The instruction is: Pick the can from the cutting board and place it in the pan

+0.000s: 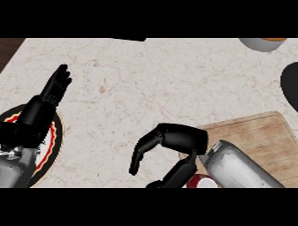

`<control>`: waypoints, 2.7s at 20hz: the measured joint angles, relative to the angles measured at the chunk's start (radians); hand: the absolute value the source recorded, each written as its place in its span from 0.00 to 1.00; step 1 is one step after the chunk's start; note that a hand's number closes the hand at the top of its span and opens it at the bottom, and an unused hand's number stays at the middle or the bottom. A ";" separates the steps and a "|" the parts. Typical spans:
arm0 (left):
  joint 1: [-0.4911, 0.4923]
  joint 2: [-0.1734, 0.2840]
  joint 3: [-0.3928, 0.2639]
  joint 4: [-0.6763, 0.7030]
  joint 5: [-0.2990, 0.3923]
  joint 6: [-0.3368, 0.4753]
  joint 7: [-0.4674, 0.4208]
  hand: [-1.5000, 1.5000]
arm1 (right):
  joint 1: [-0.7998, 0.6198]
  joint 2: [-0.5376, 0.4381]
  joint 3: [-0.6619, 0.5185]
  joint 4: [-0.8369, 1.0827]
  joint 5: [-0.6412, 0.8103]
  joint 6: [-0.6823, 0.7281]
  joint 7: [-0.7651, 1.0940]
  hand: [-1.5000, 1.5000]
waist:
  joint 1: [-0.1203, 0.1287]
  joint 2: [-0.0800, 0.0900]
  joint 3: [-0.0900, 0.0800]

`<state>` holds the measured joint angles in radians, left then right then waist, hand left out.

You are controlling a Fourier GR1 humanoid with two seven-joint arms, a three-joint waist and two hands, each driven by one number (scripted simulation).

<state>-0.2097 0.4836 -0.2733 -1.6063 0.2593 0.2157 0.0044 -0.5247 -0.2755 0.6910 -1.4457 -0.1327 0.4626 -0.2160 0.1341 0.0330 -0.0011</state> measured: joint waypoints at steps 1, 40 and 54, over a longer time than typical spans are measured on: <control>0.001 -0.014 0.008 0.015 0.003 0.017 0.004 0.50 | -0.021 -0.023 0.008 0.000 -0.007 0.062 -0.043 0.00 | -0.015 -0.002 0.001; -0.031 -0.085 0.133 0.173 0.004 0.044 0.016 0.50 | -0.654 -0.296 0.158 -0.211 0.019 0.325 -0.181 0.00 | -0.126 -0.032 0.001; -0.031 -0.125 0.145 0.174 -0.042 0.036 0.021 0.50 | -0.558 -0.265 0.224 -0.219 0.239 0.317 -0.152 0.00 | -0.121 -0.030 0.001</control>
<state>-0.2410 0.3590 -0.1279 -1.4320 0.2168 0.2522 0.0253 -1.0827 -0.5405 0.9151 -1.6643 0.1065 0.7795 -0.3677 0.0132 0.0028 0.0001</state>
